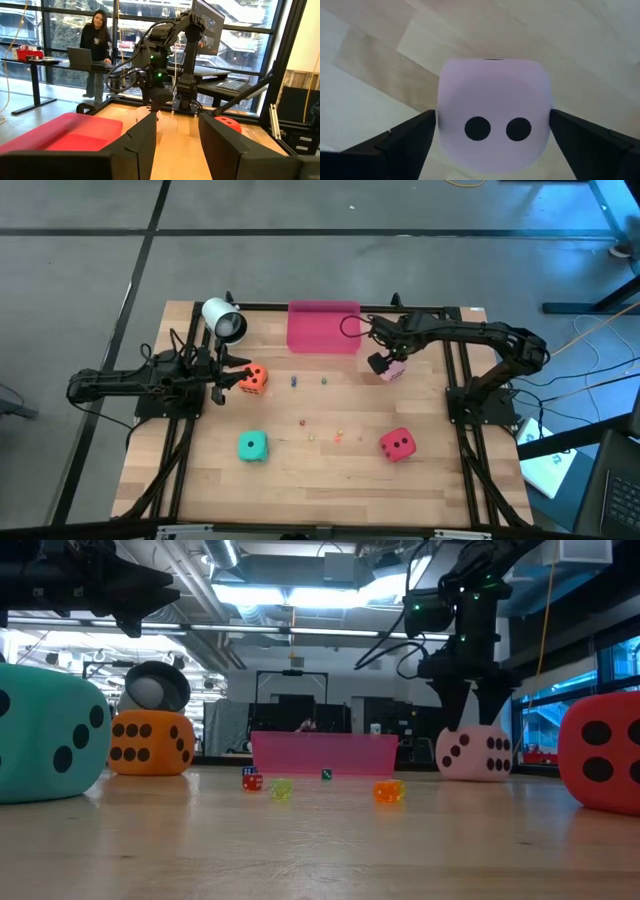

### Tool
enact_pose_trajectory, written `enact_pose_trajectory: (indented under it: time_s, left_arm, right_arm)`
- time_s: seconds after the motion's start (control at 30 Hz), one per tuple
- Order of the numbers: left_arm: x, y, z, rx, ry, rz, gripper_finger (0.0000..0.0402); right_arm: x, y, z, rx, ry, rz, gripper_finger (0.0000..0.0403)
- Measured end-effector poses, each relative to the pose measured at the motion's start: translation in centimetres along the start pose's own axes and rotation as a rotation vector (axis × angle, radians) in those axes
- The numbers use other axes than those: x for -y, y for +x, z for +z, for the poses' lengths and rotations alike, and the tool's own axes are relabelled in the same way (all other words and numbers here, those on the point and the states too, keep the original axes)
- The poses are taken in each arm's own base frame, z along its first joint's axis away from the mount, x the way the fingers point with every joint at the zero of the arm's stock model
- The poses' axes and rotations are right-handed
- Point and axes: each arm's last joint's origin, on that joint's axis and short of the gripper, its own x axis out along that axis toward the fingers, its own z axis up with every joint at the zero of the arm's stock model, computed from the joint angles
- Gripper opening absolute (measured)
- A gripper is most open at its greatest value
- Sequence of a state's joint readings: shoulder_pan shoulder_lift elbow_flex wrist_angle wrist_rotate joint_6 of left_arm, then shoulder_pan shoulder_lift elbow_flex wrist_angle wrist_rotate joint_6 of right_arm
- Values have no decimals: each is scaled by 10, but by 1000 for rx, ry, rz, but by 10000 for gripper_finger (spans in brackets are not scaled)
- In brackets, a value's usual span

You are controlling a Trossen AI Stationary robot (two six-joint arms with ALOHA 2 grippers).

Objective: Pick & Place Dice
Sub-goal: Put the big pink dice into the pink bin

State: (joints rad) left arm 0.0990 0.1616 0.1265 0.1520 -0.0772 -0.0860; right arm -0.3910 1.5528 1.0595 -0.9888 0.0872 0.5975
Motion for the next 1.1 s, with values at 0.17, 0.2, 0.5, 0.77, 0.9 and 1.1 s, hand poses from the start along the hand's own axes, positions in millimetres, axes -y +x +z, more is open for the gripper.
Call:
enact_pose_trajectory:
  time_s: [0.17,0.2,0.5,0.77,0.9,1.1]
  left_arm:
    - [0,0,0,0,-5,0,143]
    - [0,0,0,0,-5,0,143]
    - [0,0,0,0,-7,0,143]
    - [0,0,0,0,-7,0,143]
    - [0,0,0,0,-7,-3,143]
    - [1,0,0,-3,-6,-33,143]
  right_arm:
    - [2,0,-1,-4,7,-25,390]
    - [1,0,-1,-4,-3,-25,388]
    - [1,0,-1,-5,-64,-15,386]
    - [-1,2,1,-3,-2,-5,386]
    - [-3,10,4,-49,27,0,386]
    - [-5,18,6,-72,39,-24,386]
